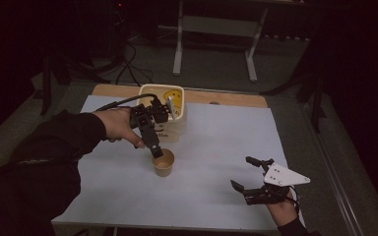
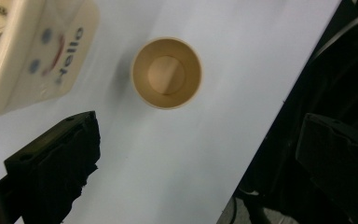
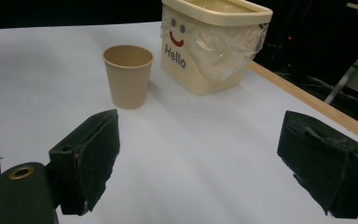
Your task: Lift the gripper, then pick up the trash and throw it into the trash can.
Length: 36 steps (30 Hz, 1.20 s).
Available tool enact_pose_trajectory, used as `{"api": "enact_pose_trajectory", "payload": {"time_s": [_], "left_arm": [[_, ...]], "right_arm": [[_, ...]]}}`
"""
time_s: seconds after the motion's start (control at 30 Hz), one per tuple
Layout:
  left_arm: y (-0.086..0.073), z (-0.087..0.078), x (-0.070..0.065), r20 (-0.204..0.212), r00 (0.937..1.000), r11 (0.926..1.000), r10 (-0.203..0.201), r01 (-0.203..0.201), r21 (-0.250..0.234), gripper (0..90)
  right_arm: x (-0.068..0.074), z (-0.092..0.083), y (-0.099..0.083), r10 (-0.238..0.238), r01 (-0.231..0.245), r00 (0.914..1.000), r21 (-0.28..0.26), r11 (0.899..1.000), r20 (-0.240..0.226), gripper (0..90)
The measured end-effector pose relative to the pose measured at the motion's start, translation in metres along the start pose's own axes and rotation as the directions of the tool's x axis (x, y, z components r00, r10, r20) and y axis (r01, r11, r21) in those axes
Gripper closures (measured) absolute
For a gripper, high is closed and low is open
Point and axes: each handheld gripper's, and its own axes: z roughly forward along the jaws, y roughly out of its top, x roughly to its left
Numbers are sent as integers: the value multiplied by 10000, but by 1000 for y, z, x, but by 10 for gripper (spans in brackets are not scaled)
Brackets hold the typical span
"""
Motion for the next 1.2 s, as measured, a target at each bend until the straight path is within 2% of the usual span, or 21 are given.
{"api": "enact_pose_trajectory", "payload": {"time_s": [0.03,0.1,0.13,0.17,0.33,0.37,0.4,0.47,0.53,0.73,0.8,0.93,1.13,1.2], "left_arm": [[0,1,-2,-225,9996,9998,159,-157,90,7],[0,2,-3,-76,9991,9991,409,-408,66,7],[0,3,-4,-295,9974,9977,660,-656,147,7],[0,3,-5,-152,9972,9972,733,-731,125,7],[1,2,-7,-265,9910,9911,1315,-1308,260,7],[1,1,-7,-188,9902,9901,1385,-1380,241,7],[1,0,-7,-157,9890,9889,1471,-1468,214,7],[2,-1,-10,-124,9842,9839,1765,-1760,316,7],[4,-4,-14,-286,9782,9782,2058,-2048,329,7],[13,-11,-22,-408,9635,9643,2646,-2640,197,7],[15,-9,-25,-541,9535,9549,2966,-2953,315,7],[17,-5,-25,-504,9492,9502,3107,-3089,403,7],[17,1,-23,-568,9477,9491,3140,-3116,463,7],[17,2,-22,-543,9491,9502,3103,-3079,487,7]], "right_arm": [[0,0,0,-12,12,10000,13,10000,-2,135],[1,0,0,-41,41,10000,27,10000,-19,135],[1,0,0,-60,60,10000,23,10000,-14,135],[1,0,0,-39,39,10000,-1,10000,-52,135],[1,-1,1,56,-61,9997,-200,9998,-216,117],[2,-2,1,55,-70,9991,-348,9994,-410,114],[2,-2,1,55,-70,9991,-348,9994,-410,114],[4,-2,2,-25,4,9988,-419,9991,-497,114],[4,-2,2,-52,32,9989,-435,9990,-470,114],[4,-1,1,-17,-3,9985,-375,9993,-545,114],[4,-1,1,-5,-17,9983,-368,9993,-590,114],[4,-1,1,0,-20,9978,-308,9995,-660,114],[4,-1,1,-16,-6,9974,-313,9995,-719,115],[4,-1,1,-18,-4,9975,-310,9995,-711,115]]}}
